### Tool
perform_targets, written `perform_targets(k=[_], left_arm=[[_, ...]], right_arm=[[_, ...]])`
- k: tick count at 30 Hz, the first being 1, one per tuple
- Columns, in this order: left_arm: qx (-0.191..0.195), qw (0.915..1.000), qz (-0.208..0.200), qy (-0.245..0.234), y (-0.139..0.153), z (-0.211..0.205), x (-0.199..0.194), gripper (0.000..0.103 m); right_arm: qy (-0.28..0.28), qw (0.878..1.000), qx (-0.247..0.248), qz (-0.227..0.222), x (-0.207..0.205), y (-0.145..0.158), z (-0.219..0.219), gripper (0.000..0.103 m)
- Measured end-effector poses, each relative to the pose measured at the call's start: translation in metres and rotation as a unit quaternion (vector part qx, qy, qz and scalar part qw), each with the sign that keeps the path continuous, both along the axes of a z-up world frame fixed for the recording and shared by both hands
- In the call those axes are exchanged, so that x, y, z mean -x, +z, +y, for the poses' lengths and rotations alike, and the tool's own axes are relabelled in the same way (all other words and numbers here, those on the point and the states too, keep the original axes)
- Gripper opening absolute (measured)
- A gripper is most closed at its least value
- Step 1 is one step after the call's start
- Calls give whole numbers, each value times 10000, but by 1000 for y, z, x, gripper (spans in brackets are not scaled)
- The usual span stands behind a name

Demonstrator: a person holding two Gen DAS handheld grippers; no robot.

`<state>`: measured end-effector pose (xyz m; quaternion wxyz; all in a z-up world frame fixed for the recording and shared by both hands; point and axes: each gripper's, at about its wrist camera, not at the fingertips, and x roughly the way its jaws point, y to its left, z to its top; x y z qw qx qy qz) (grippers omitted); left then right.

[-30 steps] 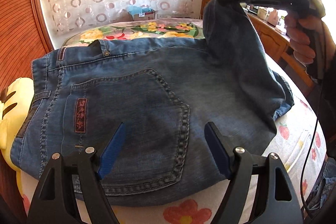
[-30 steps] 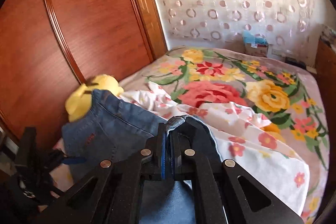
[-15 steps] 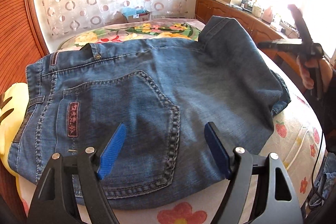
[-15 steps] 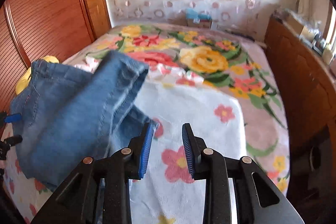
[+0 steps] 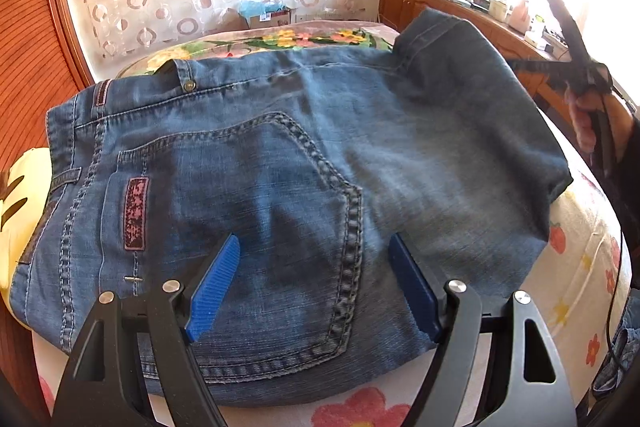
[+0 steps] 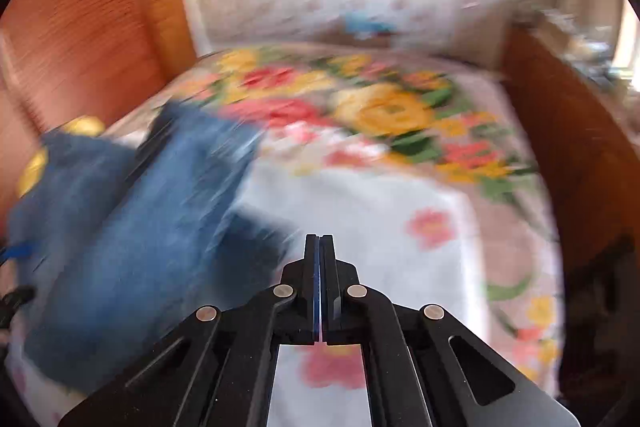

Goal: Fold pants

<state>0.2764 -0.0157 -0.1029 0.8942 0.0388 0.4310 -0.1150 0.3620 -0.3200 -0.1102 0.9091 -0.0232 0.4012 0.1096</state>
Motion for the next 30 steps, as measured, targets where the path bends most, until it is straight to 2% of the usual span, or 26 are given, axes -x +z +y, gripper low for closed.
perform_targets(k=[2, 6, 7, 8, 9, 11, 13, 15, 17, 19, 20, 21, 23, 24, 26, 29, 30], left_arm=[[12, 10000, 10, -1, -1, 1, 0, 78], [32, 10000, -10, 8, -2, 3, 4, 78], [24, 10000, -15, 9, -2, 2, 4, 78], [11, 10000, -18, 9, -2, 2, 4, 78], [3, 10000, -30, 5, -1, 1, 5, 78], [20, 10000, -49, -10, 1, 1, 6, 78], [44, 10000, -52, -35, 1, 0, 9, 78], [17, 10000, -50, -43, 0, -1, 9, 78], [54, 10000, -32, -51, -2, -1, 9, 78], [98, 9999, -15, -32, -5, -1, 7, 78], [127, 9999, -12, -26, -6, -1, 7, 78], [153, 9999, -9, -22, -7, 0, 7, 78], [205, 9998, -20, -34, -8, 2, 8, 78], [220, 9997, -29, -46, -9, 2, 8, 78], [221, 9997, -47, -51, -11, 1, 8, 78], [200, 9998, -19, -34, -12, 0, 7, 79], [199, 9998, -6, -28, -13, -1, 6, 80]], right_arm=[[-160, 9998, -85, 41, -5, 3, -12, 0], [40, 9989, -469, 71, 4, 2, -16, 0], [128, 9984, -530, 138, 8, 2, -13, 3], [209, 9981, -538, 213, 7, -3, -13, 10], [282, 9979, -506, 277, 9, -6, -8, 17], [458, 9973, -484, 311, 10, -10, -1, 23], [585, 9967, -379, 410, 12, -14, 3, 25], [546, 9970, -132, 534, 3, -24, 8, 27], [497, 9968, -99, 617, -12, -27, 10, 27], [472, 9970, -247, 555, -19, -25, 4, 27], [486, 9964, -363, 586, -23, -25, 1, 10], [597, 9950, -482, 638, -28, -27, 2, 3], [554, 9977, -185, 341, -29, -25, 3, 2], [472, 9983, -235, 240, -30, -23, -2, 1], [337, 9979, -441, 322, -34, -23, -11, 1], [440, 9981, -303, 295, -26, -21, -6, 2], [440, 9980, -320, 322, -21, -21, -5, 4]])
